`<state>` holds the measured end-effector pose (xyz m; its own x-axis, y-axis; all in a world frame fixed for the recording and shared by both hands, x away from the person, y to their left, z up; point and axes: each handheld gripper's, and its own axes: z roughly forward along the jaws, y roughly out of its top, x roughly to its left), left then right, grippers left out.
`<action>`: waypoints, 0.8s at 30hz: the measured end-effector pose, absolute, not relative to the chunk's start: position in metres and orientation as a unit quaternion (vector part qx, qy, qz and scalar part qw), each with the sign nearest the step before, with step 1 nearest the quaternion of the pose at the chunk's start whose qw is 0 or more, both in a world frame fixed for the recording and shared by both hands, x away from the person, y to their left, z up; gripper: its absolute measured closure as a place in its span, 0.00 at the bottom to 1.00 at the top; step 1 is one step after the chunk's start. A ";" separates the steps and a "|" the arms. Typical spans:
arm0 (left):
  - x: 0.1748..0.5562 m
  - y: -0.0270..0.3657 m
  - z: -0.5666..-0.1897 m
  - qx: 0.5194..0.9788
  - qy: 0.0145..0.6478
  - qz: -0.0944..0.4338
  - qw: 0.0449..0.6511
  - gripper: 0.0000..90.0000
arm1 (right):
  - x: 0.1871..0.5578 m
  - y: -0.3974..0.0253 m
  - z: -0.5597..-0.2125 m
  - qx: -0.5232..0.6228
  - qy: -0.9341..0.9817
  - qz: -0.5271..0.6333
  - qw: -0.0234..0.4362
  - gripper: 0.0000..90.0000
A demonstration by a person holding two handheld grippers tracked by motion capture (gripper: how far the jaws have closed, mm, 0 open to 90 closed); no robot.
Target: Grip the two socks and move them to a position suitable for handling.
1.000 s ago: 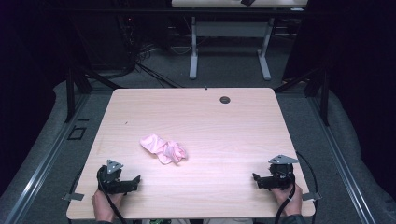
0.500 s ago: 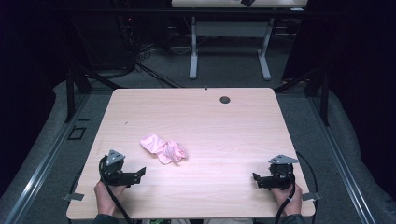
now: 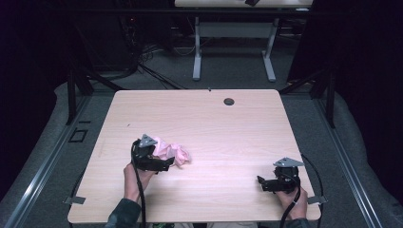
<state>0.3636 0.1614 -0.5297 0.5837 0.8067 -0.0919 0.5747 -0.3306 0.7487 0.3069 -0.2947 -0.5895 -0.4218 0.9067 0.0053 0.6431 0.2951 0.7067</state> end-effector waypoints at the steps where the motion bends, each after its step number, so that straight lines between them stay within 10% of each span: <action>1: 0.367 0.156 -0.531 0.805 0.431 0.146 0.381 0.10 | 0.307 -0.295 -0.589 0.497 0.779 0.323 0.203 0.01; 24: 0.380 0.119 -0.547 0.836 0.422 0.157 0.315 0.92 | 0.307 -0.295 -0.589 0.498 0.778 0.325 0.204 0.01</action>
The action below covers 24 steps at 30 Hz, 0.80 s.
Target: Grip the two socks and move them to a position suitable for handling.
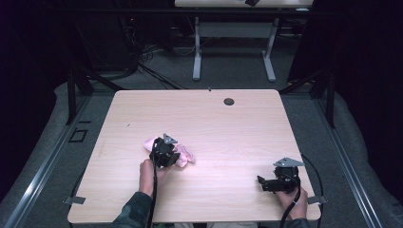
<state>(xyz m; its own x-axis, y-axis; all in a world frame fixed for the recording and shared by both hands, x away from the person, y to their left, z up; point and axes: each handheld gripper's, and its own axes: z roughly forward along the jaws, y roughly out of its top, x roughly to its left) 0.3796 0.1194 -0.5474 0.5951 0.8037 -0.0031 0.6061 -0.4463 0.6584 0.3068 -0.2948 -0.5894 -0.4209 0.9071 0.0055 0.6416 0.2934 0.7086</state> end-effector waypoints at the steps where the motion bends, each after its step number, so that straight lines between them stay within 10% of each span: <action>1: 0.378 0.119 -0.543 0.837 0.416 0.154 0.322 0.91 | 0.307 -0.295 -0.589 0.497 0.779 0.324 0.204 0.01; 21: 0.314 0.063 -0.528 0.845 0.336 0.048 0.413 0.91 | 0.307 -0.295 -0.589 0.499 0.777 0.325 0.204 0.02; 24: 0.309 0.055 -0.545 0.851 0.340 0.019 0.400 0.65 | 0.307 -0.295 -0.589 0.498 0.777 0.326 0.206 0.02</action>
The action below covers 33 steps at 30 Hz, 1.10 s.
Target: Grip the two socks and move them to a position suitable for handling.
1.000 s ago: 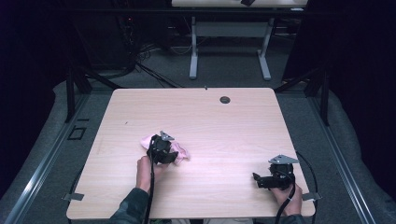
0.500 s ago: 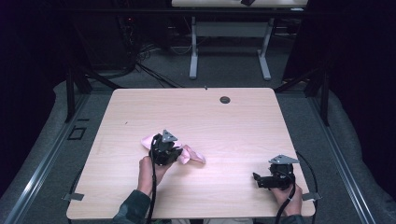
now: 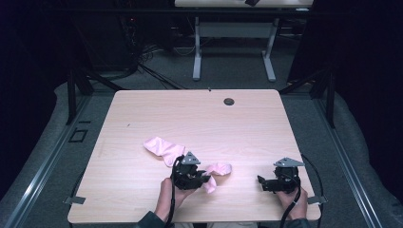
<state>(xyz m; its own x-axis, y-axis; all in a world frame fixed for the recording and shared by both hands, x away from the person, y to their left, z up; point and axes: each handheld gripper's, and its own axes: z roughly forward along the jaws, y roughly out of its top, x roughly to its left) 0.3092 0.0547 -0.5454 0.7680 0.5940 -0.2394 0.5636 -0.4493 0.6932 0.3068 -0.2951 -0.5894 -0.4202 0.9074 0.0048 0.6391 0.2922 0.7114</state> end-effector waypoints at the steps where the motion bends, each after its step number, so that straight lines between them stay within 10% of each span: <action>1: 0.309 0.055 -0.545 0.851 0.340 0.019 0.400 0.55 | 0.307 -0.295 -0.589 0.498 0.777 0.326 0.206 0.02; 7: 0.298 0.081 -0.536 0.829 0.358 0.051 0.427 0.24 | 0.307 -0.295 -0.589 0.499 0.778 0.324 0.204 0.03; 33: 0.285 0.140 -0.544 0.799 0.439 0.083 0.403 0.26 | 0.293 -0.254 -0.551 0.470 0.783 0.387 0.130 0.09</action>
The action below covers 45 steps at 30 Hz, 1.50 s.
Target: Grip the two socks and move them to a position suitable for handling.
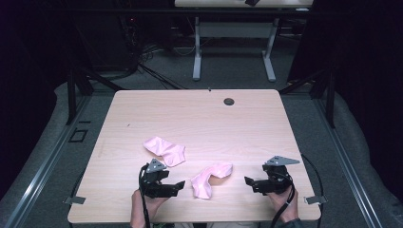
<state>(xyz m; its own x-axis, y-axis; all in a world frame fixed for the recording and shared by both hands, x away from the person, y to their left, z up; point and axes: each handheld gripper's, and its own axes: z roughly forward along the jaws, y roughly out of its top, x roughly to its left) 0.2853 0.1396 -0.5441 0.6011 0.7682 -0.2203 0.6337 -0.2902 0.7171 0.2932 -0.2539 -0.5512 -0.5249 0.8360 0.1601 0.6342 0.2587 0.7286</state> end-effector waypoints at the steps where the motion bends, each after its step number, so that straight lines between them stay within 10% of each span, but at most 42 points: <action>1: 0.285 0.138 -0.543 0.801 0.437 0.085 0.401 0.27 | 0.293 -0.251 -0.550 0.465 0.785 0.389 0.127 0.10; 28: 0.316 0.087 -0.564 0.852 0.399 0.046 0.336 0.80 | 0.349 -0.192 -0.568 0.482 0.798 0.355 0.065 0.64; 32: 0.317 0.085 -0.566 0.856 0.391 0.046 0.334 0.90 | 0.353 -0.194 -0.567 0.485 0.788 0.376 0.058 0.57; 38: 0.318 0.086 -0.566 0.855 0.392 0.050 0.335 0.94 | 0.362 -0.189 -0.561 0.483 0.785 0.384 0.048 0.54; 45: 0.318 0.085 -0.566 0.856 0.389 0.052 0.337 0.95 | 0.365 -0.175 -0.571 0.474 0.807 0.346 0.062 0.77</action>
<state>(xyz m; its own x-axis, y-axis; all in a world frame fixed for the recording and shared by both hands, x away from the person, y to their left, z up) 0.3178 0.0852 -0.5662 0.6919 0.7008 -0.1735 0.6313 -0.4707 0.6164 0.3647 -0.1753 -0.5712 -0.5437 0.8077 0.2280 0.7222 0.3117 0.6175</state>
